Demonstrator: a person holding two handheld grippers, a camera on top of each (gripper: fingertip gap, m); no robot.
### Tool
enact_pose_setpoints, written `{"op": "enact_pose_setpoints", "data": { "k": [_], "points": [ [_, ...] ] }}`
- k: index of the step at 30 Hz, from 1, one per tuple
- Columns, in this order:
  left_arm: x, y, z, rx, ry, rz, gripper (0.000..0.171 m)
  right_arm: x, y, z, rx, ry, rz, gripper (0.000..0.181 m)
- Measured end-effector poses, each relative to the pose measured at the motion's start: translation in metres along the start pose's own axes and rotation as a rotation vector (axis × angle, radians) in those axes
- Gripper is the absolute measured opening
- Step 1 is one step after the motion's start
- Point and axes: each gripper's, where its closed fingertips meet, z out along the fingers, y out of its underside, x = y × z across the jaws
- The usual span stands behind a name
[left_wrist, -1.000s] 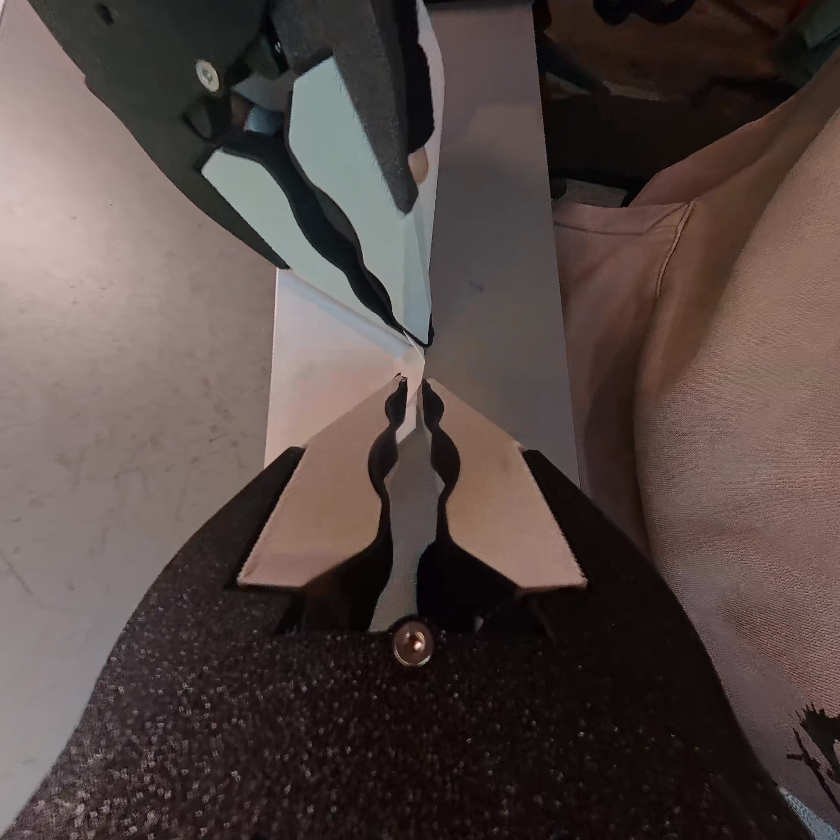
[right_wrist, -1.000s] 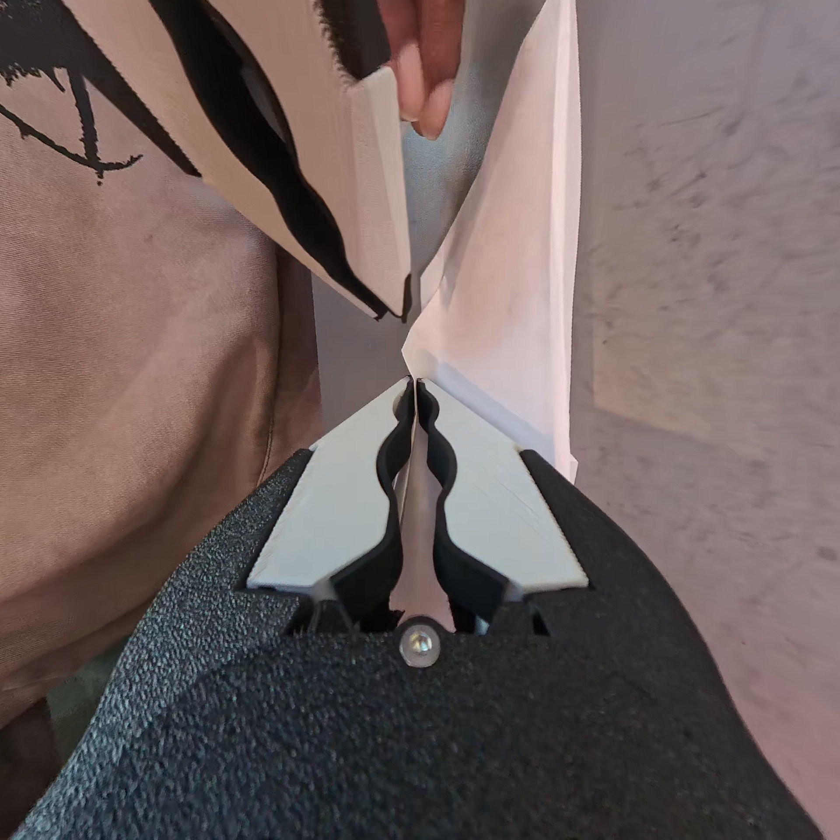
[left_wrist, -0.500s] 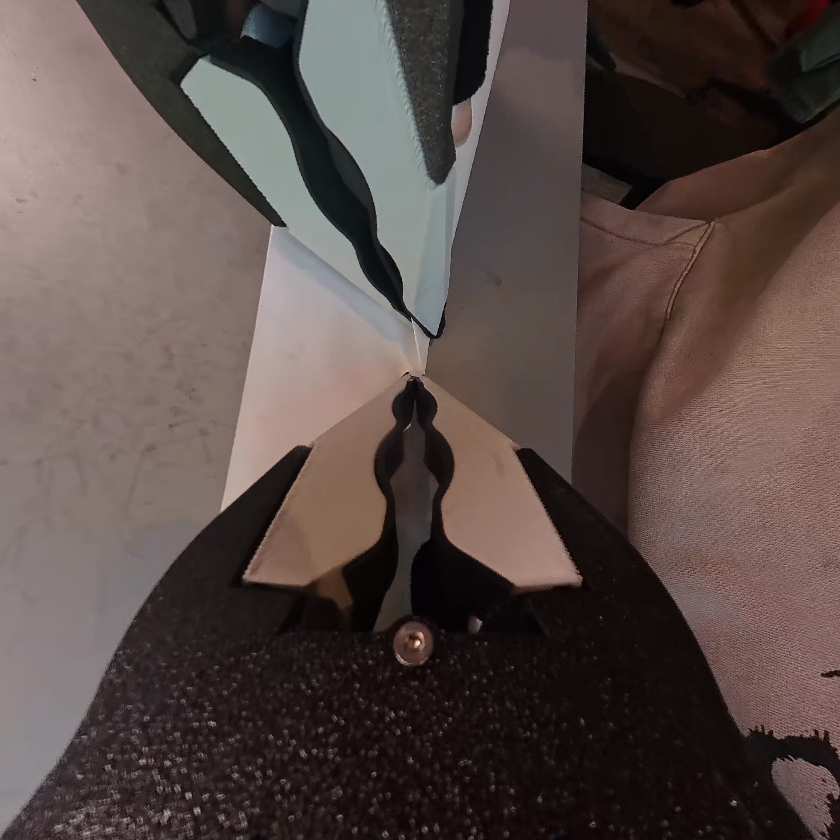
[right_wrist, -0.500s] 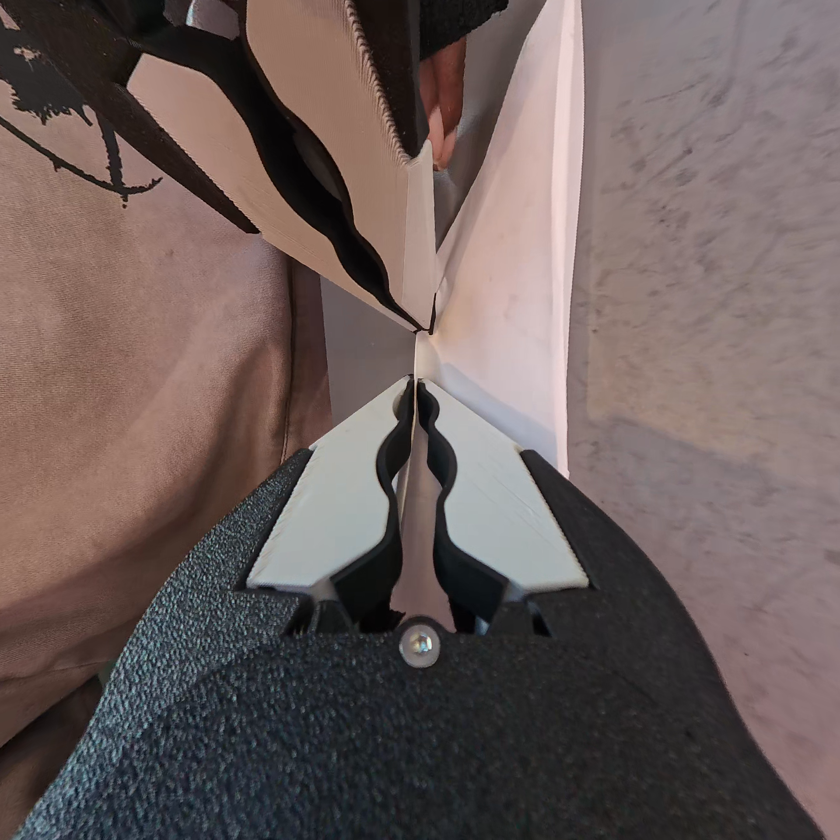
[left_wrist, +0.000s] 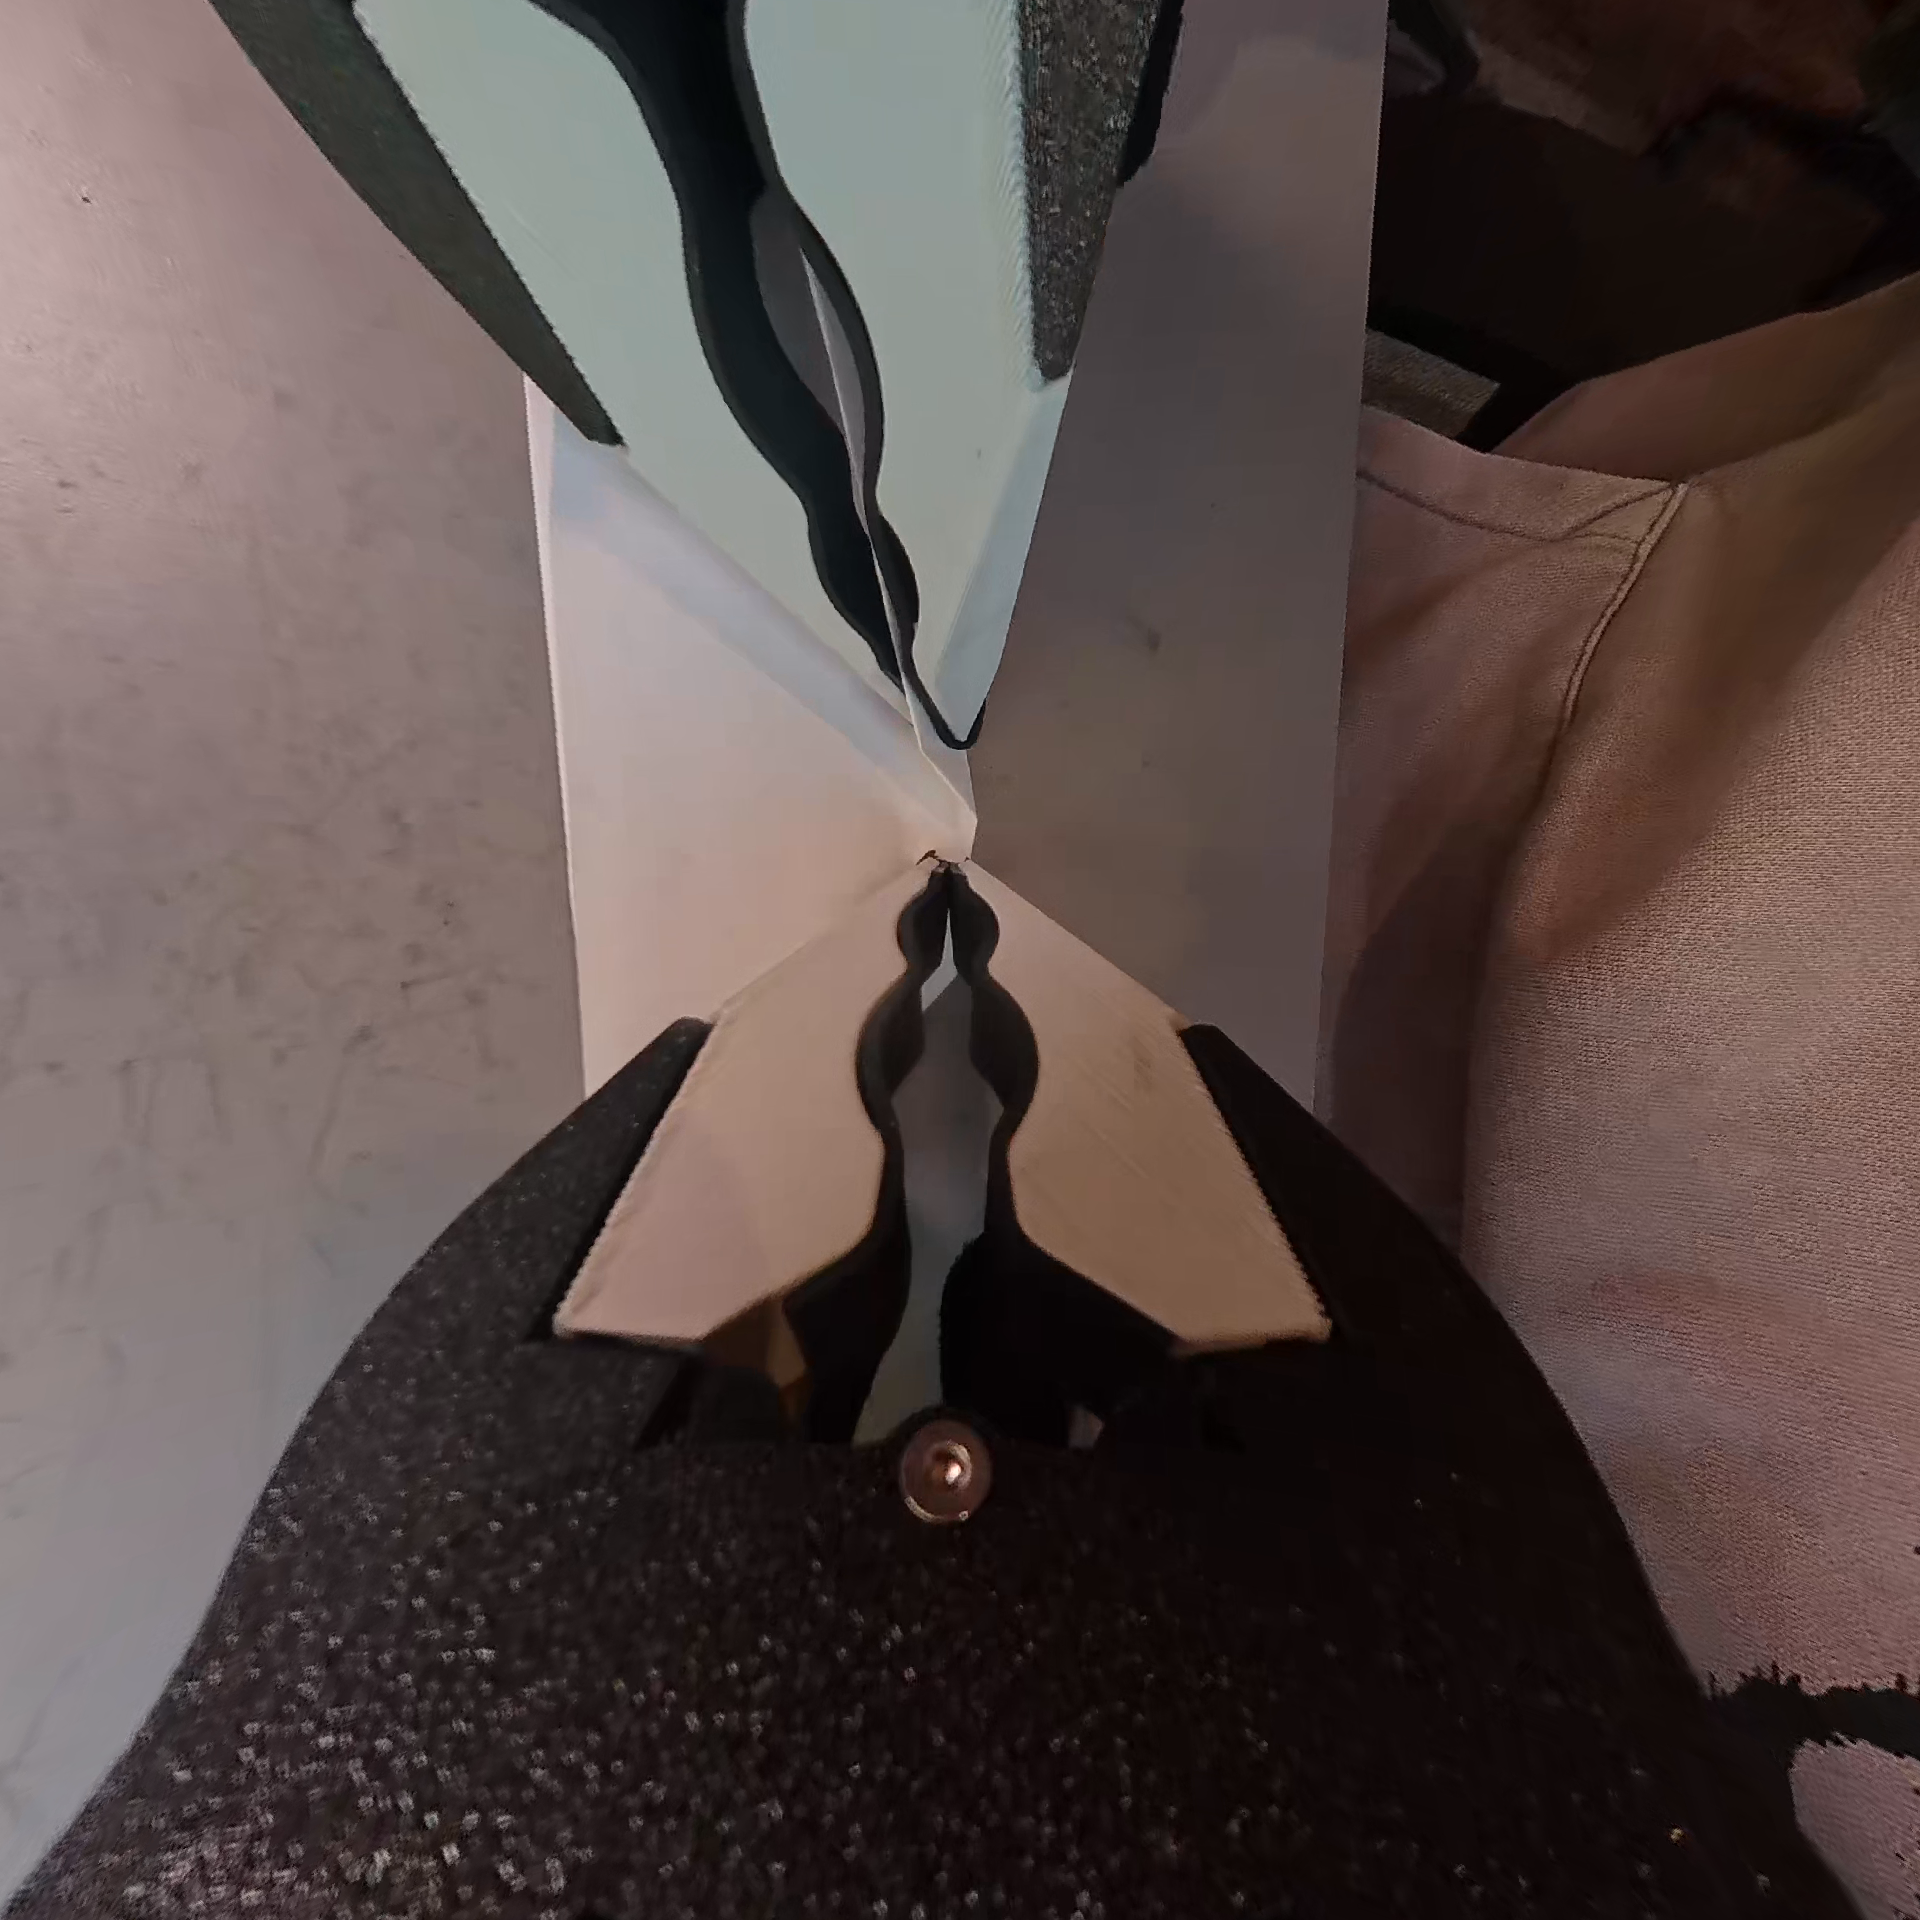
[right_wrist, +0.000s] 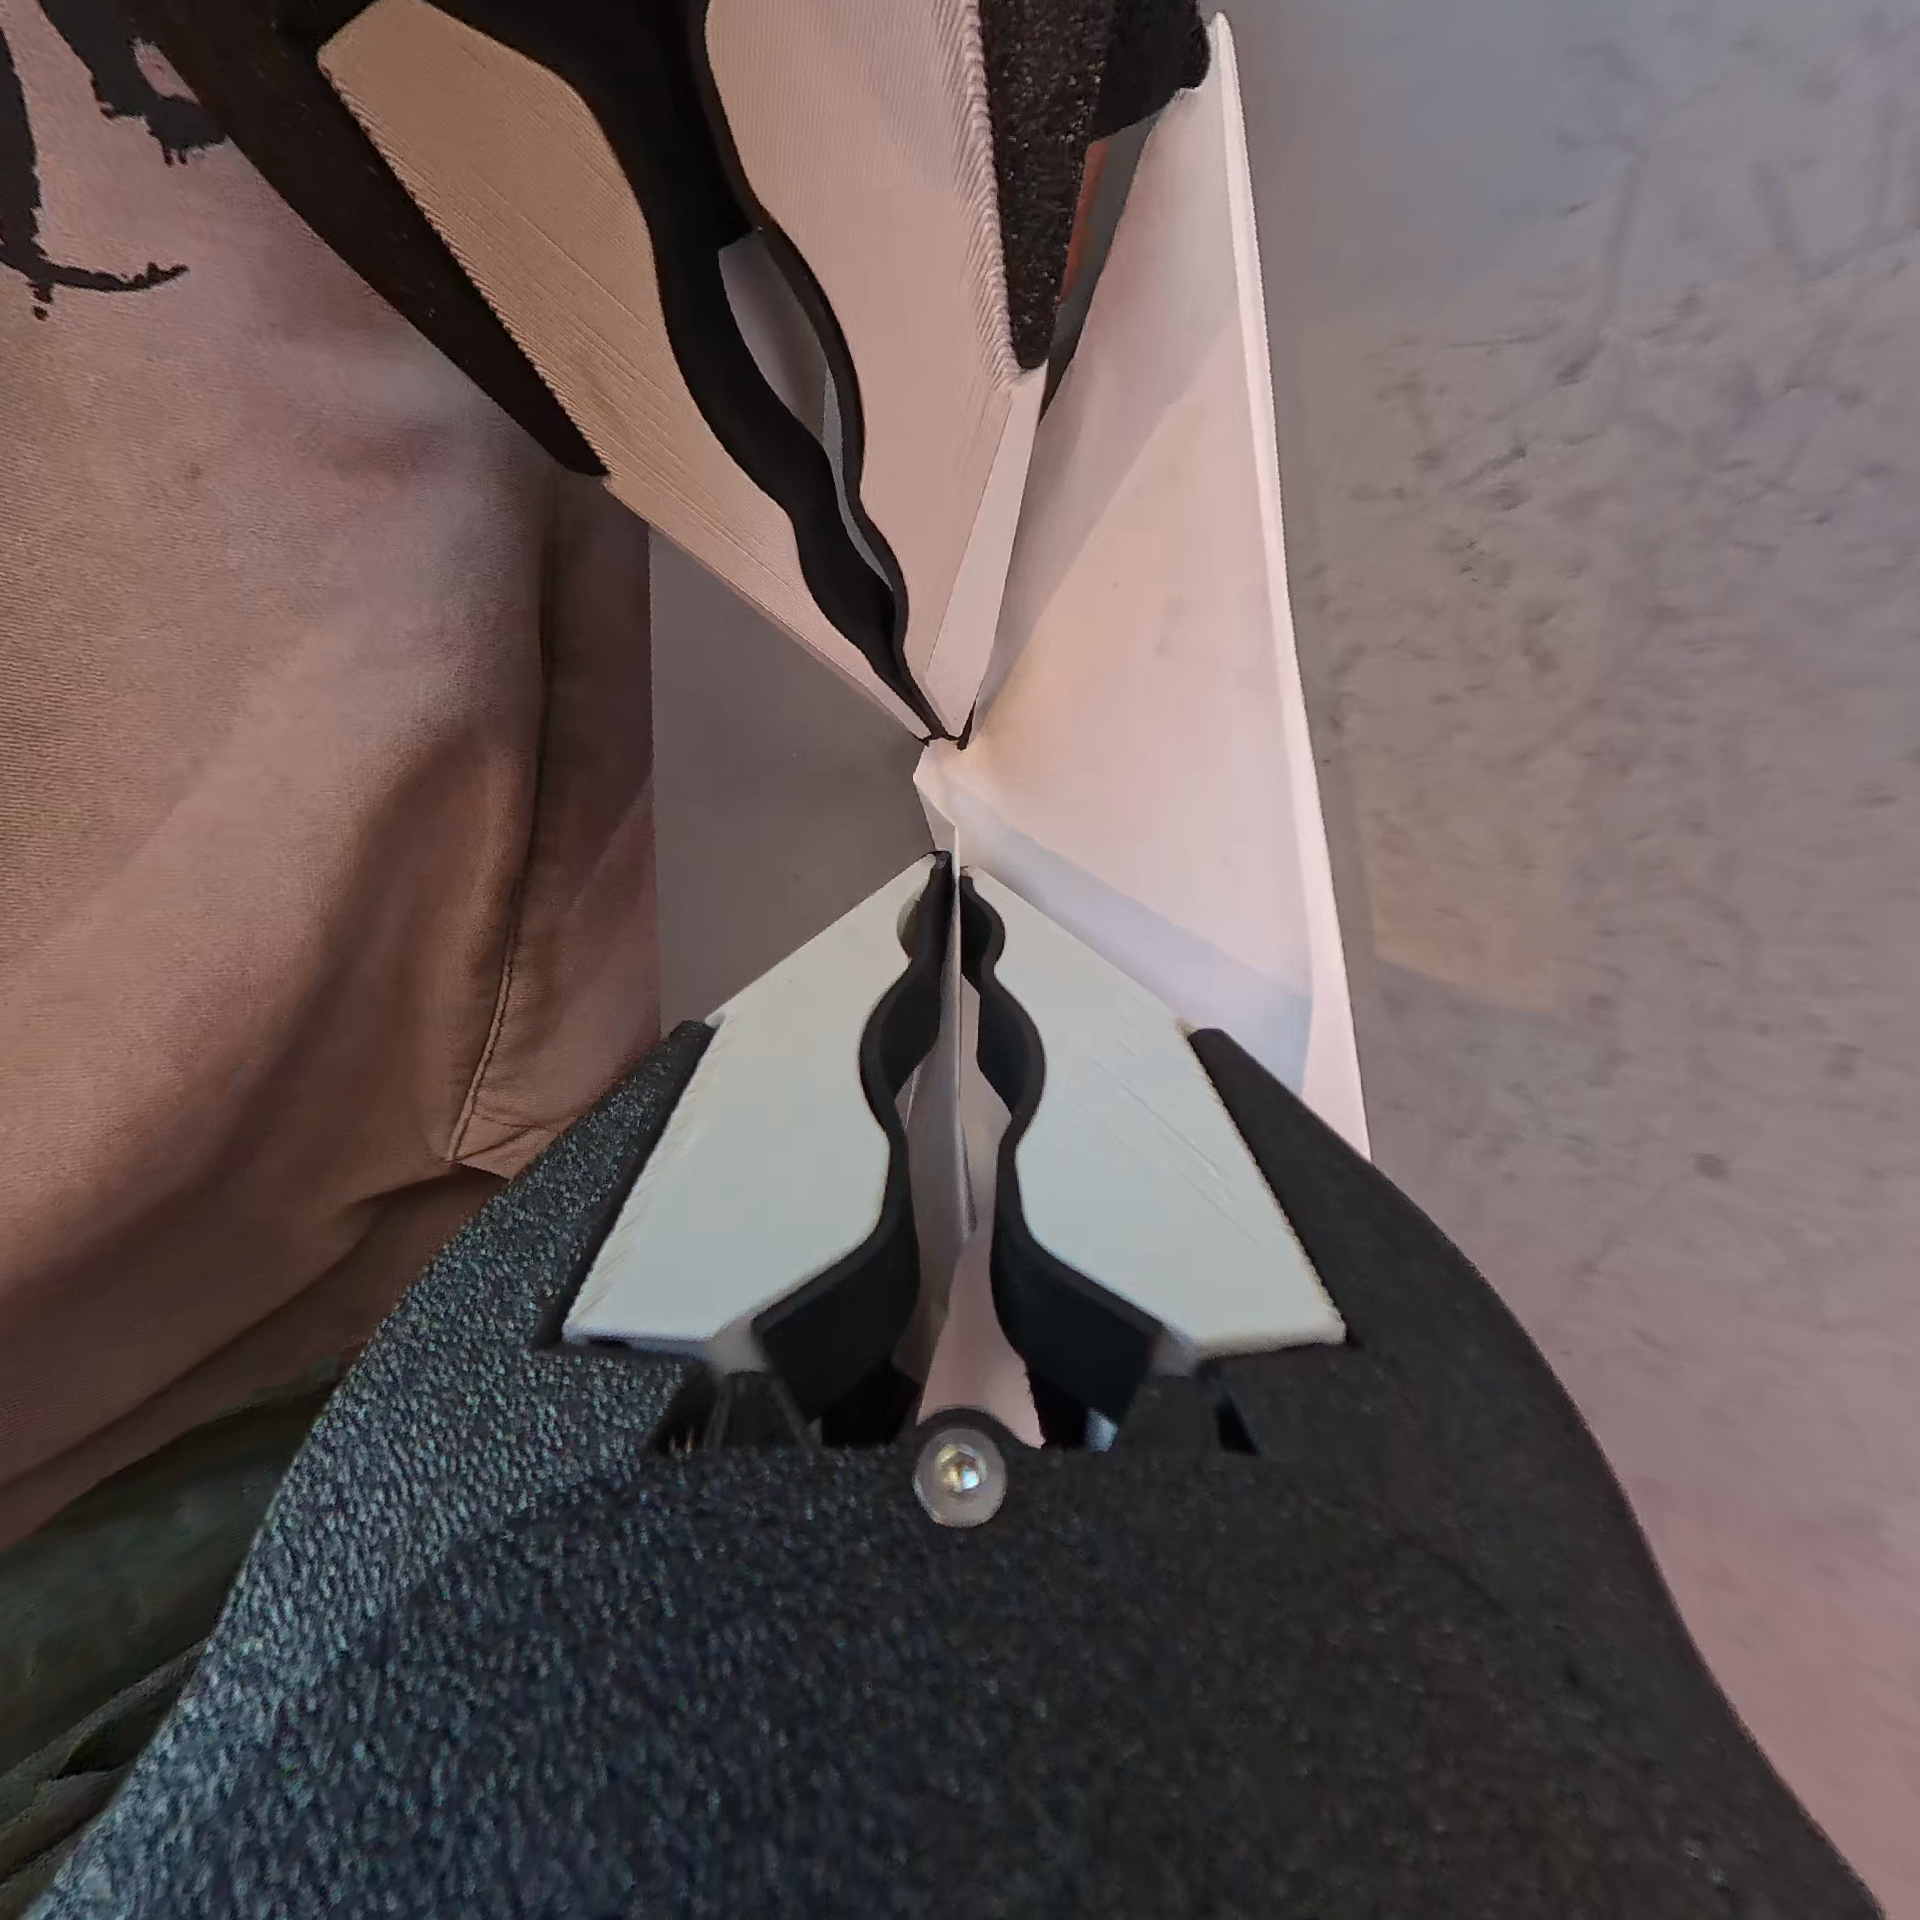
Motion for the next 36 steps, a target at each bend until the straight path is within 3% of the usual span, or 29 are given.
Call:
{"op": "enact_pose_setpoints", "data": {
  "k": [6, 9, 17, 29, 36],
  "points": [
    [0.006, -0.010, -0.006, 0.071, 0.029, -0.001, 0.000, 0.001, 0.000, 0.001, -0.016, 0.030, -0.025, 0.000],
    [0.002, -0.005, 0.000, 0.030, -0.010, 0.045, 0.007, 0.001, 0.000, 0.001, -0.015, 0.029, -0.030, 0.000],
    [0.000, -0.003, 0.003, 0.038, -0.070, 0.118, 0.003, 0.002, 0.000, 0.000, -0.011, 0.066, -0.057, 0.000],
    [0.000, -0.002, 0.003, 0.000, 0.011, -0.007, 0.000, 0.006, -0.008, -0.016, -0.028, 0.455, -0.374, 0.017],
    [0.000, -0.002, 0.002, -0.018, 0.067, -0.064, 0.000, -0.006, -0.029, -0.072, 0.125, 0.738, -0.490, 0.014]
  ]
}}
